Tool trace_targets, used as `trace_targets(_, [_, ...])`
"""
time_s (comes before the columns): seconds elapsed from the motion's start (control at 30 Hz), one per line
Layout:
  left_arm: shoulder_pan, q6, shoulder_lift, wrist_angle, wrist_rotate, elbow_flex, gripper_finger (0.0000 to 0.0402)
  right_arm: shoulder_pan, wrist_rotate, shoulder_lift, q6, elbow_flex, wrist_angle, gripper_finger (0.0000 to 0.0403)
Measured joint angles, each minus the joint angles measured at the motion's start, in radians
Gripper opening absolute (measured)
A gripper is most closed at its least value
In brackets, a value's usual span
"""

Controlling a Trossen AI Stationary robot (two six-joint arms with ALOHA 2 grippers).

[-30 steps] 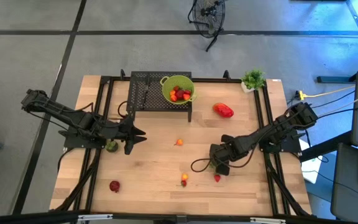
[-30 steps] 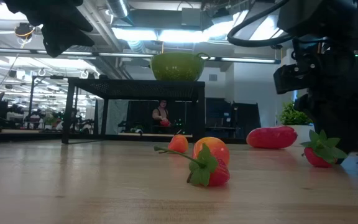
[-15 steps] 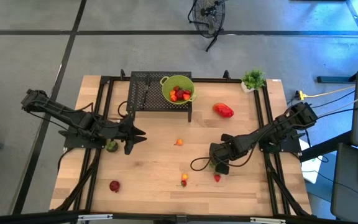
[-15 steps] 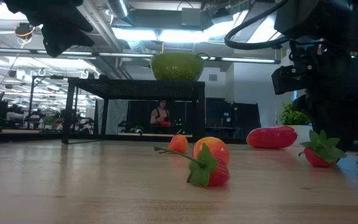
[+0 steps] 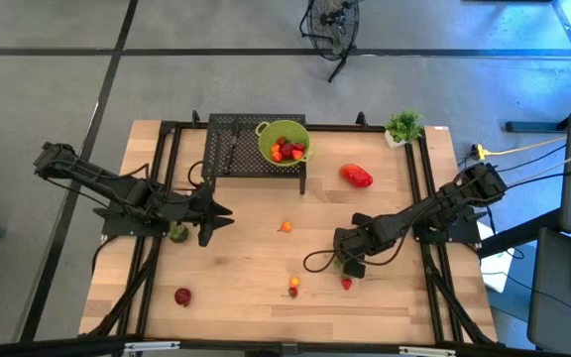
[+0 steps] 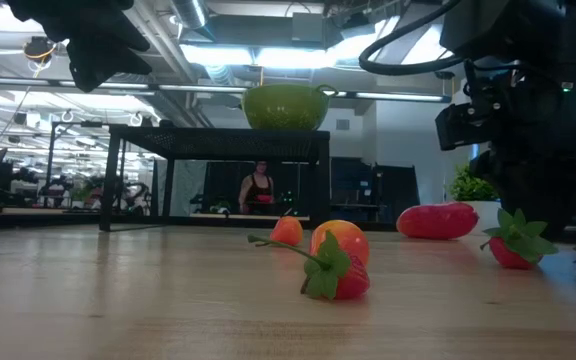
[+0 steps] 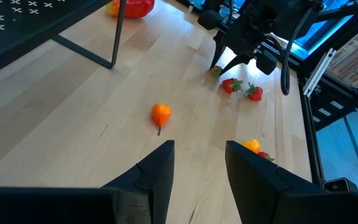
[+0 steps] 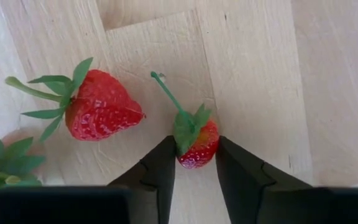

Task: Pick & Place Fruit
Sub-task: Put the strawberry into the green strainer bowl on the shelf

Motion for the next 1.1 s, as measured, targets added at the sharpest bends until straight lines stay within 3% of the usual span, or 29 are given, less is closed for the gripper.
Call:
trace_targets(0.27, [0.000, 0.000, 0.000, 0.000, 0.000, 0.000, 0.0139, 0.000, 0.000, 0.000, 0.000, 0.000, -0.001, 0.0087])
trace_targets(0.53, [0.000, 0.000, 0.000, 0.000, 0.000, 0.000, 0.0139, 0.000, -0.004, 0.001, 0.000, 0.000, 0.001, 0.0114])
trace_targets(0.8, [0.000, 0.000, 0.000, 0.000, 0.000, 0.000, 0.0139, 0.000, -0.003, 0.000, 0.000, 0.000, -0.001, 0.0090])
trace_targets(1.1, [0.000, 0.000, 0.000, 0.000, 0.000, 0.000, 0.0139, 0.001, -0.012, -0.006, 0.000, -0.002, -0.006, 0.0110])
